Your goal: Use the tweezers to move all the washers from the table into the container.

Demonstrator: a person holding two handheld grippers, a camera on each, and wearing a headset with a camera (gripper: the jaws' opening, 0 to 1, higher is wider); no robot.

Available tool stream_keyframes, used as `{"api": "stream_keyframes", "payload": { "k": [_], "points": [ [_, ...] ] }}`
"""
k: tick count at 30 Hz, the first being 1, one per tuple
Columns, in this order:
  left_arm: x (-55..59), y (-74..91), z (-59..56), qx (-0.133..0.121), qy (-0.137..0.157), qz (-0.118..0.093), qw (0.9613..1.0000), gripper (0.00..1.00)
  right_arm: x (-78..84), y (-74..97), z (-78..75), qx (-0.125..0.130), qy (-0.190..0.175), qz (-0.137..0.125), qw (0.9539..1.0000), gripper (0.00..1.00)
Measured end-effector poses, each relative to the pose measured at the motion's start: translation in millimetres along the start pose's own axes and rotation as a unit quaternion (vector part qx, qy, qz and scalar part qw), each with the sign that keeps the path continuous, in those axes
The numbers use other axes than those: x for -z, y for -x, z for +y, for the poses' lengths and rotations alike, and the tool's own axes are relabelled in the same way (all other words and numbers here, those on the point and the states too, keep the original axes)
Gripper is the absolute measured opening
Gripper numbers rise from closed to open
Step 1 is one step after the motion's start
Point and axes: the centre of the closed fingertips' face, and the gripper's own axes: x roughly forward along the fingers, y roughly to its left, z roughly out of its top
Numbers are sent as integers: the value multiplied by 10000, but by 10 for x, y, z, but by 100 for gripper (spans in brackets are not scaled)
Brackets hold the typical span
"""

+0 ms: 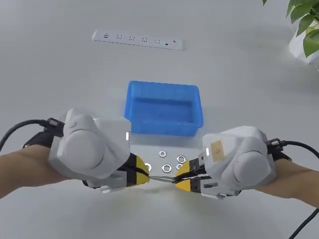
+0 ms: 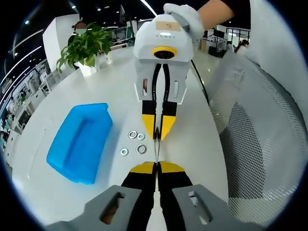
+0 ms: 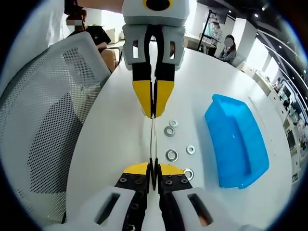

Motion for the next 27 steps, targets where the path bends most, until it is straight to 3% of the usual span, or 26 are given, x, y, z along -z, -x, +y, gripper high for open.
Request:
{"api": "stream_keyframes", "payload": {
  "k": [8, 15, 23, 27],
  "points": [
    [-247, 87, 6, -28, 27, -327, 9995, 4, -42, 70, -19, 170, -28, -298, 9994, 7],
    [-445, 85, 43, -81, 136, -708, 9974, 4, -12, 132, -70, 266, -518, -852, 9947, 7],
    [-775, -12, 83, -27, 58, -1119, 9937, 4, 73, 236, -102, 328, -592, -1103, 9916, 7],
    [-876, -68, 78, 36, -2, -1185, 9929, 4, 92, 266, -98, 346, -655, -1174, 9903, 7]
  ]
}}
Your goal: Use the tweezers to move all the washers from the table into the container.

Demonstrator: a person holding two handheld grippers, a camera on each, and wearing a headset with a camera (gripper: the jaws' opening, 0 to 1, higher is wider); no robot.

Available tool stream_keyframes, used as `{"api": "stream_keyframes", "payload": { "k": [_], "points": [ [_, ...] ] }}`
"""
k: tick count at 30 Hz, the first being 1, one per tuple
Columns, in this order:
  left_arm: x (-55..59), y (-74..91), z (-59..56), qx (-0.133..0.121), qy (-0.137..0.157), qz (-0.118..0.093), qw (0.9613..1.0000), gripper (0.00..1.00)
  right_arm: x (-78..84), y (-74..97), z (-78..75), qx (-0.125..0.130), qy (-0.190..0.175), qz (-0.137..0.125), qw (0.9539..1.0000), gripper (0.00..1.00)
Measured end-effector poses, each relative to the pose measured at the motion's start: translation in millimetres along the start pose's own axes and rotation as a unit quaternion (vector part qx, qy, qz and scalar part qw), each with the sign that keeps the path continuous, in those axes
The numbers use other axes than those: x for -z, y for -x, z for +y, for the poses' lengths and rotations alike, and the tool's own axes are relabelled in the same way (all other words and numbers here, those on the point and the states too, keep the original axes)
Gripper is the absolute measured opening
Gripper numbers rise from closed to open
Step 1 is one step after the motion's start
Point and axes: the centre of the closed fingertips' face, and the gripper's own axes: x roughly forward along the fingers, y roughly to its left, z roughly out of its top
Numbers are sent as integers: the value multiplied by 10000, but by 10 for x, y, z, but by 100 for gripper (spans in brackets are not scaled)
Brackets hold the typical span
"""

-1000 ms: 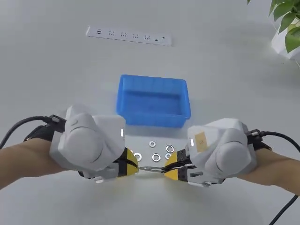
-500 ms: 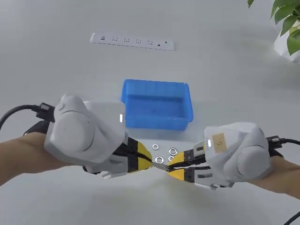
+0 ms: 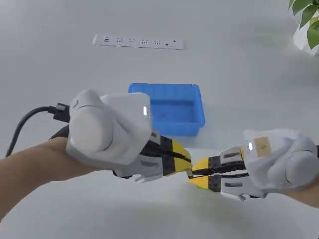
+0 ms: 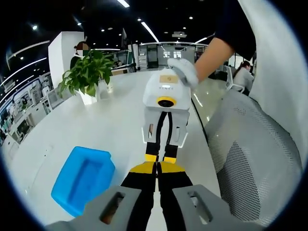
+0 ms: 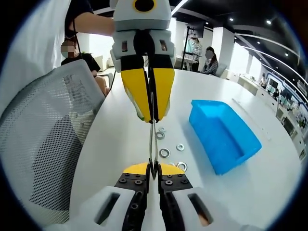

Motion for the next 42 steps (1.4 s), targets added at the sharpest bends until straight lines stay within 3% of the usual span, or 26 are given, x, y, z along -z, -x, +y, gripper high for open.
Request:
{"api": "stream_keyframes", "payload": {
  "k": [10, 16, 22, 28, 31, 38, 42],
  "points": [
    [-117, -149, -26, 84, -70, -92, 9999, 4, 17, 42, -1, -67, -109, -98, 9999, 8],
    [-154, -213, -17, 100, -74, -133, 9998, 4, 23, 34, -25, -128, -351, -215, 9991, 10],
    [-152, -210, -59, 154, -133, -57, 9998, 4, 9, -15, 0, -250, -184, -246, 9992, 8],
    [-130, -187, -19, 50, -177, -34, 9998, 5, -17, -27, 1, -234, -52, -280, 9993, 7],
    [-50, -190, -31, 98, -538, 252, 9982, 6, -29, -39, 10, -227, -27, -274, 9994, 7],
    [-55, -211, -16, 97, -246, 124, 9996, 6, -26, -33, 12, -193, -129, -298, 9993, 7],
    [-51, -200, -41, 138, -404, 150, 9990, 5, -35, -48, 22, -152, -180, -244, 9994, 8]
  ]
}}
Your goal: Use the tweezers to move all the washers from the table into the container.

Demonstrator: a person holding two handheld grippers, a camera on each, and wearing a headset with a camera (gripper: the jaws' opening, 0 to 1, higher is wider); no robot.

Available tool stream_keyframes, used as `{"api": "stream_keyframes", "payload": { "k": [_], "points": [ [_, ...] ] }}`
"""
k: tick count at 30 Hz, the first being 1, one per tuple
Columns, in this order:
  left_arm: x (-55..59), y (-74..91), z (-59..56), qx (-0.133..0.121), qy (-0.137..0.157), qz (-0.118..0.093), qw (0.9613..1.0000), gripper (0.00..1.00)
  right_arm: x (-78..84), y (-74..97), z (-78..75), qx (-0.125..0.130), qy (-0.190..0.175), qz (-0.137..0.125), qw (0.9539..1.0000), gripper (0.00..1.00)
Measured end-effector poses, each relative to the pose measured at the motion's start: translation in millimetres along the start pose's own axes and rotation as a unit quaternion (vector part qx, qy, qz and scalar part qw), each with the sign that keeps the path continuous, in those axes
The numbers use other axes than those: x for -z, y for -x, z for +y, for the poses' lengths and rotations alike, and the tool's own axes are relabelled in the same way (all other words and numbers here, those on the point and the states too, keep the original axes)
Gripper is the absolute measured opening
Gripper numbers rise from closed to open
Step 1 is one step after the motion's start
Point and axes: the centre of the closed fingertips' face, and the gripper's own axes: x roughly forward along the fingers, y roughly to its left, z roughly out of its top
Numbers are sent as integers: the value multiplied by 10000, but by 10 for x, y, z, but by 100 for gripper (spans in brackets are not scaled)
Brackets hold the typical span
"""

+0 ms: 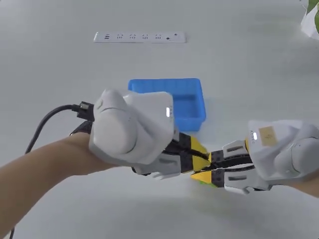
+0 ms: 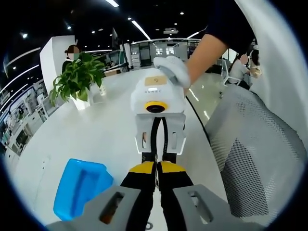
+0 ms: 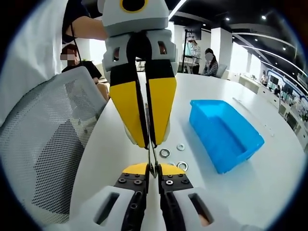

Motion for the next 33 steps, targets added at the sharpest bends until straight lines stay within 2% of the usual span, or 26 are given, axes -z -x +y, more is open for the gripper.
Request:
{"api": "stream_keyframes", "payload": {
  "k": [8, 15, 17, 19, 23, 30, 33],
  "points": [
    [18, 154, 19, -94, 64, -21, 9999, 5, -127, -71, -21, 27, 102, -23, 9999, 9],
    [34, 328, 64, -324, 145, -61, 9994, 5, -253, -101, -55, 119, 9, -83, 9999, 13],
    [42, 383, 72, -388, 139, -62, 9991, 5, -252, -110, -60, 137, -51, -57, 9999, 21],
    [28, 446, 85, -439, 216, -138, 9987, 5, -242, -124, -17, 63, -142, 27, 9999, 24],
    [96, 544, 129, -568, 282, -98, 9979, 5, -255, -157, 6, 126, -82, 93, 9998, 29],
    [194, 723, 220, -823, 428, -84, 9957, 5, -245, -164, 4, 210, -78, 151, 9996, 31],
    [201, 779, 243, -892, 521, -157, 9945, 5, -219, -164, 9, 218, -81, 208, 9995, 31]
  ]
}}
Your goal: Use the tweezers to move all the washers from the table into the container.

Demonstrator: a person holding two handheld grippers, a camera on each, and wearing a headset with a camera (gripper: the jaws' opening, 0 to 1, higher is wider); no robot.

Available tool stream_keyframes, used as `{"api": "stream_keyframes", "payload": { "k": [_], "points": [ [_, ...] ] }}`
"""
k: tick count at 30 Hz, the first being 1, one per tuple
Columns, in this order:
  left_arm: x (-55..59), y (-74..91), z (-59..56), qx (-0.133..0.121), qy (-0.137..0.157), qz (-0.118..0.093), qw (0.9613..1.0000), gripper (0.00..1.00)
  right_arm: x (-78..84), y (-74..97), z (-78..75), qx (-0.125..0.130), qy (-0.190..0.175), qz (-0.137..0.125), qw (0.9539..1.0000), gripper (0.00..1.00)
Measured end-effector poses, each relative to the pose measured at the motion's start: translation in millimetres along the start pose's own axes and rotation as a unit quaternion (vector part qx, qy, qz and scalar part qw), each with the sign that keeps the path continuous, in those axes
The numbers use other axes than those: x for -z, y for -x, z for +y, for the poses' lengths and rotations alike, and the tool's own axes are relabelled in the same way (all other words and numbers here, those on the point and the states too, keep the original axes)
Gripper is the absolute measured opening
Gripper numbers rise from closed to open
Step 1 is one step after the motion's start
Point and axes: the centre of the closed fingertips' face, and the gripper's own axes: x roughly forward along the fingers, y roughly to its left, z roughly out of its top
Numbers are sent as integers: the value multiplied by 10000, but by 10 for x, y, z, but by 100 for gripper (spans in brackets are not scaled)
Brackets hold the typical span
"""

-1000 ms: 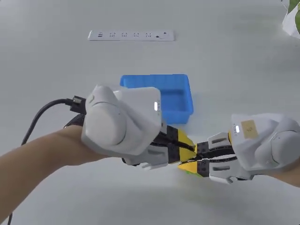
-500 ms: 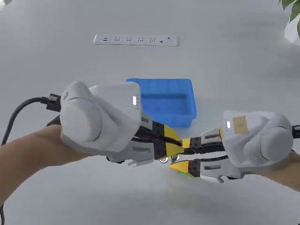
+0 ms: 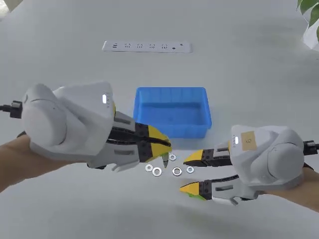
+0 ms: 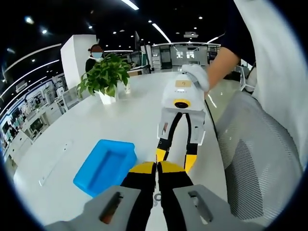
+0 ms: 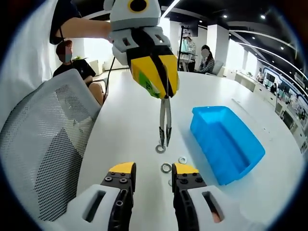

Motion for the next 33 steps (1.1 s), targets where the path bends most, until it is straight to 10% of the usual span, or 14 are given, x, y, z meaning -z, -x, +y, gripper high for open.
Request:
{"api": "stream_keyframes", "payload": {
  "k": [33],
  "points": [
    [266, -41, -72, -10, 173, 188, 9997, 5, 80, -5, 21, -45, -100, 126, 9999, 30]
  ]
}}
